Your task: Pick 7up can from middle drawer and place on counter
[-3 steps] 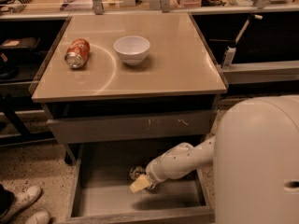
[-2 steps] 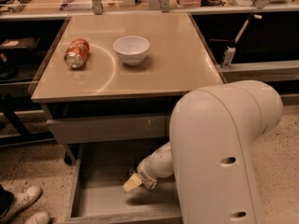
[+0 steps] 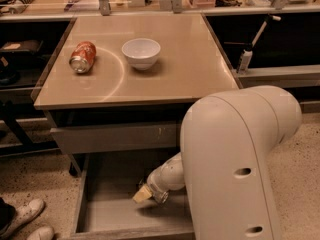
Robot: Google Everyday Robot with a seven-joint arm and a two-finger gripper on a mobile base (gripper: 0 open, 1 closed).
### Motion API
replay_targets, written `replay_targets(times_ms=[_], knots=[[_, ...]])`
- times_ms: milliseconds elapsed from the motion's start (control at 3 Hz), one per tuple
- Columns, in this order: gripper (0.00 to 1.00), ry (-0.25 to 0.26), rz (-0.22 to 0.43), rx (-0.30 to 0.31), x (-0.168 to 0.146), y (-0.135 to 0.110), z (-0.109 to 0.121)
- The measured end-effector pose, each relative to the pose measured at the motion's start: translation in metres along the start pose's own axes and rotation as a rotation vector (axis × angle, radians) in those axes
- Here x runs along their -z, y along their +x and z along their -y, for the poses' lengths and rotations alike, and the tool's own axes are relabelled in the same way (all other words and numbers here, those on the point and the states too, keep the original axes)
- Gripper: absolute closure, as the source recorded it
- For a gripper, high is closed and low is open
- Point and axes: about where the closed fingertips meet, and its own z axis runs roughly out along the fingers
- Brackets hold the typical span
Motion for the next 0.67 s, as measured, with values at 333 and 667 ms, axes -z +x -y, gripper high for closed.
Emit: replay_targets(times_ms=[333, 667], knots=[[0.42, 0.0, 0.0, 0.0, 0.0, 0.0, 0.0], [0.66, 0.0, 0.0, 0.0, 0.0, 0.0, 0.0]])
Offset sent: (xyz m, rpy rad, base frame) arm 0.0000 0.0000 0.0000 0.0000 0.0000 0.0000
